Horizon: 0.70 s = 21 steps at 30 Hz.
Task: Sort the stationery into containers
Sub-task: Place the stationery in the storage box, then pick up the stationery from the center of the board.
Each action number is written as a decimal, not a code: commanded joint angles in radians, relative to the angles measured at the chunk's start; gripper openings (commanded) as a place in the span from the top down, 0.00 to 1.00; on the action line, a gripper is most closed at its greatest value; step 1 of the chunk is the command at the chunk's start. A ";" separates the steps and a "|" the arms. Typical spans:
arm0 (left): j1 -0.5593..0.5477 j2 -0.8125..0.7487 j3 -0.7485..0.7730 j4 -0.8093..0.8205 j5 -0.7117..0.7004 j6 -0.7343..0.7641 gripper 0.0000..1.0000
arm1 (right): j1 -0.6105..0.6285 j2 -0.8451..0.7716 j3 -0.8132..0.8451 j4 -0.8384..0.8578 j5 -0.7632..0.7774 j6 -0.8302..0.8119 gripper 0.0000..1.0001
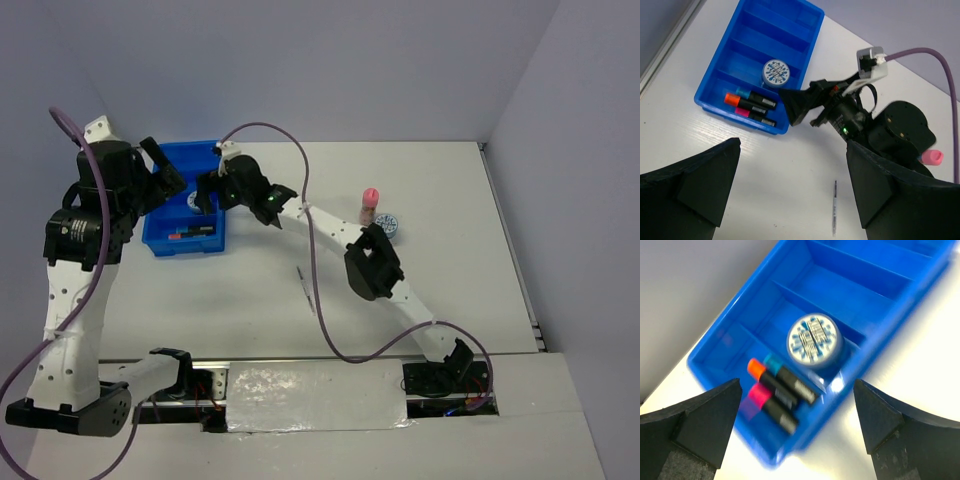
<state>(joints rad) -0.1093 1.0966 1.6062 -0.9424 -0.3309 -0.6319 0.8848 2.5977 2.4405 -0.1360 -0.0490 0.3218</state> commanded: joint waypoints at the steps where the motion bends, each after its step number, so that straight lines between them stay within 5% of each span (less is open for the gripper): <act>1: -0.015 0.017 0.063 0.024 -0.023 0.023 0.01 | -0.018 -0.319 -0.133 0.061 0.085 -0.040 0.00; 7: -0.020 0.126 0.052 0.132 0.248 0.139 0.01 | -0.203 -0.802 -0.536 -0.141 0.314 0.095 0.00; 8: -0.044 0.152 0.051 0.157 0.304 0.143 0.01 | -0.274 -0.880 -0.578 -0.322 0.363 0.177 0.00; 12: -0.255 0.288 0.098 0.194 0.259 0.156 0.01 | -0.441 -1.082 -0.816 -0.580 0.448 0.295 0.00; 16: -0.354 0.413 0.169 0.232 0.252 0.062 0.01 | -0.547 -1.373 -1.185 -0.512 0.365 0.174 0.00; 21: -0.378 0.453 0.178 0.271 0.323 0.034 0.01 | -0.632 -1.522 -1.555 -0.338 0.219 0.120 0.00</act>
<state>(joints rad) -0.4873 1.5696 1.7226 -0.7475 -0.0574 -0.5610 0.2897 1.0882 1.0103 -0.5072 0.2268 0.4747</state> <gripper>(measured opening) 0.993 0.994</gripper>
